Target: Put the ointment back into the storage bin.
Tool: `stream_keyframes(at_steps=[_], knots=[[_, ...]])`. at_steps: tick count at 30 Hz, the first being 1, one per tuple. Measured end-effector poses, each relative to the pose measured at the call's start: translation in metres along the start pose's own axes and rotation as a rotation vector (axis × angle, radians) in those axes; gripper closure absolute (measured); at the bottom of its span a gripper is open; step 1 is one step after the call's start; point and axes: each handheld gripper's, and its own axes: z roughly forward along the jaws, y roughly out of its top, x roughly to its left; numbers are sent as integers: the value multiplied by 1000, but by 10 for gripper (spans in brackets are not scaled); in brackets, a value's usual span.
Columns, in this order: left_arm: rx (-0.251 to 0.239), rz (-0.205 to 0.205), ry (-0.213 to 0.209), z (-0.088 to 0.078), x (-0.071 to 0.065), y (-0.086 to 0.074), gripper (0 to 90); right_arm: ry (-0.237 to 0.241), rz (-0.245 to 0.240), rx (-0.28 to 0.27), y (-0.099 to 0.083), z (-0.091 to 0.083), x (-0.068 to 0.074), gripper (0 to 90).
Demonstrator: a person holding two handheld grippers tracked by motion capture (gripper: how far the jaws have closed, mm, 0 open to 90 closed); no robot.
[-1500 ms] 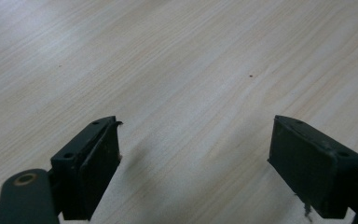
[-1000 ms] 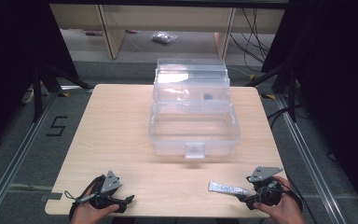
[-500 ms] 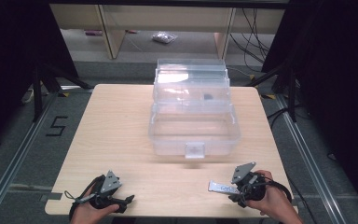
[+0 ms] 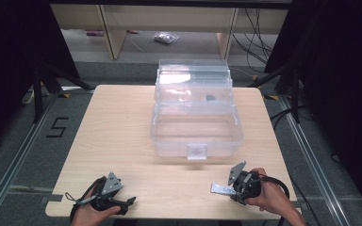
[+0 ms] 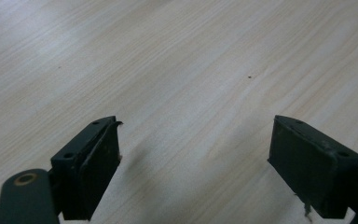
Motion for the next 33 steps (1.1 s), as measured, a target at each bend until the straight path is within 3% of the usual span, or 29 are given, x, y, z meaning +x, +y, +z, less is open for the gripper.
stream_keyframes(at_steps=[5,7,9,10,11,17,18,20,21,25,26,27,28,30,33], knots=[[3,0,-3,0,0,0,158,16,-30,17,3,2,-4,624],[4,-5,-6,1,0,0,158,11,-14,36,4,2,-4,644],[0,-4,-2,1,0,0,158,27,-51,31,4,4,-6,660],[3,0,-3,0,0,0,158,21,-43,39,4,4,-5,674],[2,-5,-2,1,-1,0,158,9,-86,44,6,5,-7,688],[3,2,-3,0,0,0,158,30,-86,70,8,4,-8,699],[4,1,-4,1,0,0,158,27,-114,76,9,4,-9,700],[5,2,-3,0,1,0,158,29,-108,88,10,4,-9,703],[1,0,0,0,0,0,158,27,-127,85,11,4,-9,705],[5,3,-3,0,1,0,158,23,-138,86,11,3,-10,708],[3,-1,-3,0,0,0,158,18,-110,92,11,2,-8,708],[3,1,-2,0,0,0,158,25,-123,90,11,2,-9,708],[2,-9,-7,1,0,0,158,12,-79,103,10,0,-6,708],[5,2,-4,0,0,0,158,25,-117,80,10,0,-10,709],[0,-10,-5,1,0,0,158,15,-94,83,9,-3,-10,709]])
